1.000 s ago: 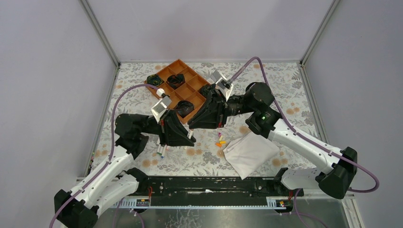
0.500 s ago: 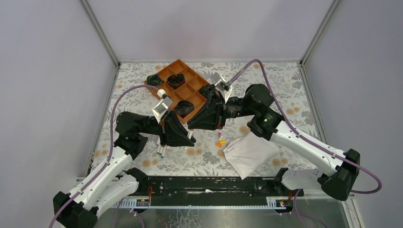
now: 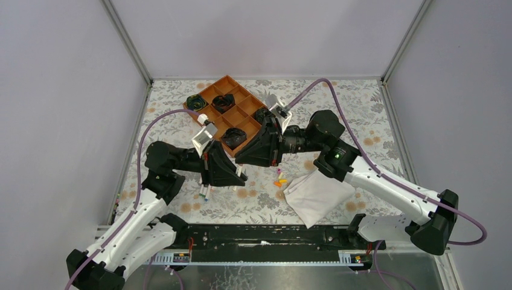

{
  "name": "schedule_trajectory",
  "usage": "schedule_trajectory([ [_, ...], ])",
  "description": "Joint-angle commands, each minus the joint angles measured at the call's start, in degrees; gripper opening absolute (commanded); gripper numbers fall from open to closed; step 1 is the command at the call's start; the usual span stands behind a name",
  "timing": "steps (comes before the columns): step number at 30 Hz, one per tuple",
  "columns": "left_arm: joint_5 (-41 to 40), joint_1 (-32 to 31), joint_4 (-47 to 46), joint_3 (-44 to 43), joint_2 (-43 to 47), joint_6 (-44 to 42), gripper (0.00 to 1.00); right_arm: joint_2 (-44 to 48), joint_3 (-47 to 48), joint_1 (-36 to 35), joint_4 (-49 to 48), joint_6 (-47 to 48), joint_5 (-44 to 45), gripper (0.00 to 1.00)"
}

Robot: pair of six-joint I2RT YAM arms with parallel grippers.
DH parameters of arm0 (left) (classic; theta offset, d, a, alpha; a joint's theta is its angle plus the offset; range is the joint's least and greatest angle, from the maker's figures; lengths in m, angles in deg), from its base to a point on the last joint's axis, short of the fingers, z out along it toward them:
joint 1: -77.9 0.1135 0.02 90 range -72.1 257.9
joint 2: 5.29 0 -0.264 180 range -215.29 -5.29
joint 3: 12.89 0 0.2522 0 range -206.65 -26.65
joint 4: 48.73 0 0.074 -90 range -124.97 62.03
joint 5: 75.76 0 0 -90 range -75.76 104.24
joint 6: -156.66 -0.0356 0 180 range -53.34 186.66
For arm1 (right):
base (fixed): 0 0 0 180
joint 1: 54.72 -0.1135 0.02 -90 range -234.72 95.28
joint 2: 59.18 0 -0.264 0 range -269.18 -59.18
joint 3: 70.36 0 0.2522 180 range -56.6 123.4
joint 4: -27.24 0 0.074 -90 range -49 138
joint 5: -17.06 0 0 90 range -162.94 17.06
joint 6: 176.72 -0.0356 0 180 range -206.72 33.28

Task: Insert the pens into the pen caps
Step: Insert the pen cap onto the pen, then place the pen at the center of the board.

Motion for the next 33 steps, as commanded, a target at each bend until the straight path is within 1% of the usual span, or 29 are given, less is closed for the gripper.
schedule_trajectory([
  [1, -20.3, 2.2, -6.4, -6.2, -0.3, -0.5, 0.0, -3.1, -6.2, -6.6, 18.5, -1.5, -9.8, 0.0],
  [3, -20.0, 2.3, -3.5, -6.2, -0.1, -2.8, 0.0, -1.5, -6.0, -6.5, 19.4, -0.5, -5.6, 0.0],
  [4, -20.2, 2.3, -0.6, -6.2, 0.1, -5.3, 0.0, -0.5, -5.7, -6.5, 20.5, 0.4, -2.3, 0.0],
  [6, -22.4, 2.2, 9.8, -6.6, 0.9, -12.5, 0.0, 1.5, -4.2, -6.5, 24.0, 2.9, 4.7, 0.01],
  [7, -23.9, 2.2, 16.6, -6.7, 1.5, -16.2, 0.0, 2.4, -3.0, -6.5, 26.1, 4.0, 8.8, 0.06],
  [8, -25.5, 2.2, 21.0, -6.4, 2.0, -19.0, 0.0, 3.5, -1.8, -6.4, 28.1, 4.8, 14.3, 0.17],
  [9, -28.3, 2.2, 25.2, -6.1, 2.5, -21.4, 0.0, 4.5, -0.4, -6.4, 29.6, 5.5, 18.3, 0.3],
  [10, -30.3, 2.3, 28.9, -5.7, 3.1, -23.7, 0.0, 5.6, 0.5, -6.4, 31.1, 6.1, 22.1, 0.46],
  [11, -32.0, 2.2, 31.5, -5.1, 3.6, -24.7, 0.0, 6.8, 1.2, -6.5, 32.2, 6.5, 25.8, 0.56],
  [12, -34.1, 2.2, 33.7, -4.3, 4.2, -25.1, 0.0, 8.0, 1.8, -6.5, 33.3, 6.9, 29.8, 0.64],
  [14, -38.0, 2.1, 36.6, -2.3, 5.2, -24.5, 0.0, 10.3, 2.9, -6.4, 35.7, 7.4, 37.8, 0.74],
  [16, -42.0, 2.1, 39.0, -0.2, 5.2, -22.8, 0.0, 12.3, 3.3, -6.4, 38.4, 7.4, 45.4, 0.78],
  [18, -44.5, 2.0, 40.4, 1.7, 3.4, -20.9, 0.0, 13.9, 2.4, -6.4, 41.0, 7.6, 51.9, 0.81],
  [20, -46.9, 0.8, 40.8, 3.1, 0.4, -19.4, 0.0, 14.5, 1.0, -6.3, 43.8, 7.3, 57.1, 0.84],
  [22, -50.6, -1.6, 41.6, 3.1, -4.4, -19.7, 0.0, 14.8, -1.1, -5.9, 45.5, 6.5, 60.3, 0.87],
  [25, -58.7, -6.7, 43.9, 1.0, -11.6, -22.1, 0.0, 15.7, -6.0, -3.5, 46.0, 4.5, 60.5, 0.88],
  [27, -63.1, -9.8, 45.0, -0.8, -16.7, -23.6, 0.0, 16.8, -9.7, 0.6, 45.5, 2.7, 58.6, 0.88],
  [30, -65.8, -12.3, 45.1, -3.2, -24.2, -24.7, 0.0, 19.1, -15.5, 5.4, 43.3, -0.3, 55.3, 0.89],
  [33, -66.8, -12.9, 44.4, -5.3, -31.0, -25.9, 0.0, 20.6, -19.2, 6.5, 41.9, -1.9, 54.3, 0.88],
])
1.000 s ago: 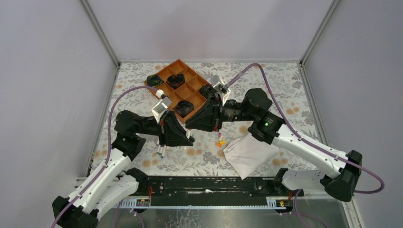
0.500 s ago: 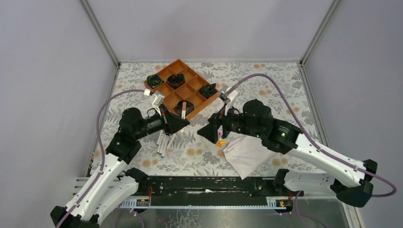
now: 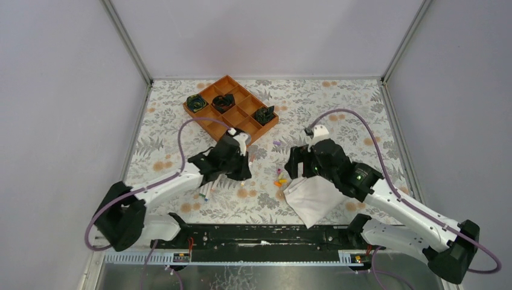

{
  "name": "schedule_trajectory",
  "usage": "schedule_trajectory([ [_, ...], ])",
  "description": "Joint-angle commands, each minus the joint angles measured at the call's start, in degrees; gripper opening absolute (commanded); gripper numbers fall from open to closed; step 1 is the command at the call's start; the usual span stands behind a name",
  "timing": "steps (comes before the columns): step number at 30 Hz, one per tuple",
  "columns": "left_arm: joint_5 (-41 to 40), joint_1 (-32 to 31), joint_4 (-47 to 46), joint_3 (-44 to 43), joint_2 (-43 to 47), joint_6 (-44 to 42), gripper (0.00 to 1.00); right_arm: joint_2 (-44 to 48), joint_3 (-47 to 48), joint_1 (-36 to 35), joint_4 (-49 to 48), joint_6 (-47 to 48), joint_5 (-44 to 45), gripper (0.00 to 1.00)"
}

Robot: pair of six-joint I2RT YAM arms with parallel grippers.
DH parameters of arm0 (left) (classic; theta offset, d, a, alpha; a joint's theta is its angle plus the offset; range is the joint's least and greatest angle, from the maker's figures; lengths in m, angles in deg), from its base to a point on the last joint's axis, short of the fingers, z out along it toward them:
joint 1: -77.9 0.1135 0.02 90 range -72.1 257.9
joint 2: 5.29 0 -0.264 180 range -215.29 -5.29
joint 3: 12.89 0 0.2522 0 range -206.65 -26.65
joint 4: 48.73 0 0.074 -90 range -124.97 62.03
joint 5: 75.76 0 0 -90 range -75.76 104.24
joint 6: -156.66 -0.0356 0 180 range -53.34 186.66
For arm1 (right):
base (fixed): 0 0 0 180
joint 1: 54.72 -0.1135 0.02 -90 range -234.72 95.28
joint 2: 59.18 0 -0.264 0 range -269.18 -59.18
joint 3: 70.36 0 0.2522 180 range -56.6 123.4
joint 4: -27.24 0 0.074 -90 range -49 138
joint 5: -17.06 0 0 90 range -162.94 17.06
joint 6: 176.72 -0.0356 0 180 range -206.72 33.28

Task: Insert the pens into the pen caps
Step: Place the pen at the center of the board, then pick up the pen from the center of the board.

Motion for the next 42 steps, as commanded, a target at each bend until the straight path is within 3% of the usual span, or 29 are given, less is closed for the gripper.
schedule_trajectory([
  [1, -6.7, -1.0, -0.1, -5.0, -8.1, -3.5, 0.0, 3.3, -3.3, 1.7, -2.2, -4.1, -1.0, 0.88],
  [11, -10.3, -1.9, 0.0, -13.8, -24.9, -7.5, 0.09, 3.5, -5.4, 1.8, -3.6, -5.2, 0.7, 0.88],
  [16, -12.7, -1.9, 0.6, -16.0, -29.9, -8.2, 0.17, 3.8, -5.5, 1.9, -3.8, -4.9, 1.5, 0.88],
  [19, -13.3, -2.0, 0.5, -16.4, -30.3, -7.9, 0.29, 3.9, -5.6, 1.9, -3.9, -5.0, 1.7, 0.88],
  [24, -13.9, -2.0, -0.5, -14.6, -25.5, -7.1, 0.45, 4.0, -5.8, 1.9, -4.0, -5.3, 1.8, 0.88],
  [33, -25.9, -1.4, 4.0, -3.4, -6.6, 3.0, 0.53, 4.9, -7.2, 1.9, -5.1, -6.3, 1.3, 0.88],
  [38, -26.1, 4.1, 6.6, 1.7, -1.4, 6.9, 0.53, 4.9, -7.8, 2.0, -5.6, -6.7, 0.1, 0.88],
  [42, -25.8, 6.5, 6.3, 4.6, 0.8, 8.2, 0.47, 5.5, -7.9, 1.9, -5.5, -7.1, -0.3, 0.88],
])
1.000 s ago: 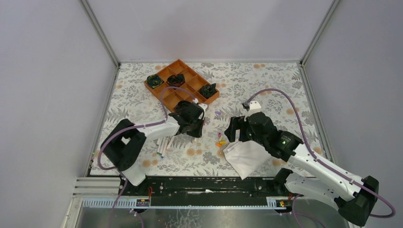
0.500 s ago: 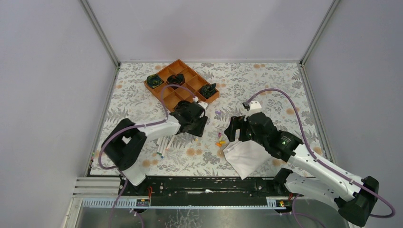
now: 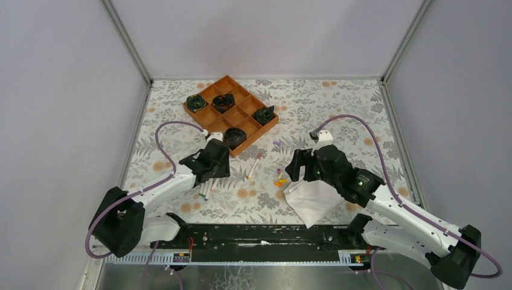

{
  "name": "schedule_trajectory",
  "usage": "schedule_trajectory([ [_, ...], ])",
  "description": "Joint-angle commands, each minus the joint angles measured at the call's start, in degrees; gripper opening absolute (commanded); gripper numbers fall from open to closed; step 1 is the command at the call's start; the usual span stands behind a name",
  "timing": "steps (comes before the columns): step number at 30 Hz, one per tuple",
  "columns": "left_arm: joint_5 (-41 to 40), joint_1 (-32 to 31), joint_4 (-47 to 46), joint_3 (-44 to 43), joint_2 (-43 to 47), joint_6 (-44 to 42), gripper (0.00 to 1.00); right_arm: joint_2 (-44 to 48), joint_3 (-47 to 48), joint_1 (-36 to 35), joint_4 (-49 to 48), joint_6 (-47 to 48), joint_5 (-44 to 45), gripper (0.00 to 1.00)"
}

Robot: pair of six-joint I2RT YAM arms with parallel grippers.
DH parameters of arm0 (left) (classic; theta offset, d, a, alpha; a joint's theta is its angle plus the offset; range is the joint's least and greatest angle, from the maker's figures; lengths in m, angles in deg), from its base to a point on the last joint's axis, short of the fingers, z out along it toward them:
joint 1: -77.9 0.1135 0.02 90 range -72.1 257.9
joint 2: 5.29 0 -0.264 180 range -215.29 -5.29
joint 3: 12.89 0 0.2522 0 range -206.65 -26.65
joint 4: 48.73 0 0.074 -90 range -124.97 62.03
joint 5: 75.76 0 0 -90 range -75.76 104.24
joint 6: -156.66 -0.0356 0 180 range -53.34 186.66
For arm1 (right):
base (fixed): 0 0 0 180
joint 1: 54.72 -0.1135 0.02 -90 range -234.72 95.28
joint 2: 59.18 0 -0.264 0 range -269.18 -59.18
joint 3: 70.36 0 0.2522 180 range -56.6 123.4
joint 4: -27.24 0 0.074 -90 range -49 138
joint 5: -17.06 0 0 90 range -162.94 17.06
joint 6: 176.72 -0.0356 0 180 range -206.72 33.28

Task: Insert the pens into the pen caps
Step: Pick up the pen from the center of the board.

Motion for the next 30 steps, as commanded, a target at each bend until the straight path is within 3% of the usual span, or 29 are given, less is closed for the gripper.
schedule_trajectory([
  [1, -1.9, 2.1, 1.2, 2.8, 2.2, 3.5, 0.46, 1.6, -0.1, 0.4, -2.8, -1.2, -0.3, 0.88],
  [8, -1.4, 3.7, 1.0, 2.3, -0.2, 3.4, 0.35, 2.4, -0.2, 0.4, -2.7, -2.0, -0.5, 0.88],
  [30, -0.9, 3.8, 0.8, 2.4, -4.2, 4.2, 0.31, 3.5, -0.8, 0.4, -2.7, -2.4, -0.1, 0.88],
])
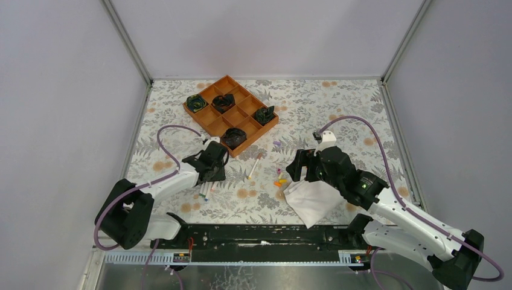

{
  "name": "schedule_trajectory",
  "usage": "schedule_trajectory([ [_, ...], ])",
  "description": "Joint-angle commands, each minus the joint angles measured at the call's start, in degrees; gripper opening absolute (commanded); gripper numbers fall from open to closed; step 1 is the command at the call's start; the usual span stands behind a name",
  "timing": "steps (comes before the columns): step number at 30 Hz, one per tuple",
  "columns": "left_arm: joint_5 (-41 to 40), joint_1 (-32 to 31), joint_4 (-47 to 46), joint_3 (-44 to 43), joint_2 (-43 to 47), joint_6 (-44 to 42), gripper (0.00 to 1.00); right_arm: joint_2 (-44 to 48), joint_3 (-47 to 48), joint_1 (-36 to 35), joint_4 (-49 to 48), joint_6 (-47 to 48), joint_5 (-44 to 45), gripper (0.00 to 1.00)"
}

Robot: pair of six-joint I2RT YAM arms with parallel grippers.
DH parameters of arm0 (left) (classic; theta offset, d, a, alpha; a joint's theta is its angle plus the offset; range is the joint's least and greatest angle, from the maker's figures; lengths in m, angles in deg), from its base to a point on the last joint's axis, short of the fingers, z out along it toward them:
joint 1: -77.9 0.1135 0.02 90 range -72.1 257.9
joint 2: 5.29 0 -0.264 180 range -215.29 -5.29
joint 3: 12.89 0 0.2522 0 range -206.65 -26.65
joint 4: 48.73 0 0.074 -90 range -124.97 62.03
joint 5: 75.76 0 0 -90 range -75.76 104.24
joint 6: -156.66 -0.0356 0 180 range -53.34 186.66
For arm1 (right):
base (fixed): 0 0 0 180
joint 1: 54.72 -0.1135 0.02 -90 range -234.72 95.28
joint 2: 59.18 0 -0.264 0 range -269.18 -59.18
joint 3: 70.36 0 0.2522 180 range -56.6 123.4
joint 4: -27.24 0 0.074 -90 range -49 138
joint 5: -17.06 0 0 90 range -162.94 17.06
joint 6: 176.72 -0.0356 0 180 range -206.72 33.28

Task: Insert the pens into the pen caps
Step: Pick up the pen from the center of the board.

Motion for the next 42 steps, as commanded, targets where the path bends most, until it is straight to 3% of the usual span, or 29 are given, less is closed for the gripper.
schedule_trajectory([
  [1, -0.5, 0.3, -0.5, -0.4, -0.7, 1.0, 0.31, 1.1, 0.0, 0.4, -2.2, -0.8, 0.0, 0.88],
  [16, -0.6, 0.3, -0.3, -1.0, -2.9, 0.9, 0.21, 1.8, -0.4, 0.4, -1.9, -1.0, 0.3, 0.88],
  [21, 0.1, 0.2, -0.4, -1.2, -3.5, 0.6, 0.13, 2.3, -0.5, 0.4, -1.8, -1.1, 0.7, 0.88],
  [25, 0.5, -0.7, -0.4, -1.5, -3.6, 0.0, 0.0, 2.6, -0.4, 0.4, -1.6, -1.1, 0.8, 0.88],
  [28, 0.7, -2.5, -0.5, -1.7, -1.7, -1.0, 0.0, 2.6, -0.1, 0.4, -1.3, -1.2, 0.6, 0.88],
  [35, 15.3, -4.7, -11.3, 3.0, 10.4, -3.5, 0.0, 2.0, 2.8, 0.4, -1.2, -1.5, -3.9, 0.88],
  [42, 31.2, -8.0, -20.9, 4.5, 20.9, -4.8, 0.0, -2.9, 4.9, 0.4, -6.4, -3.6, -16.4, 0.93],
])
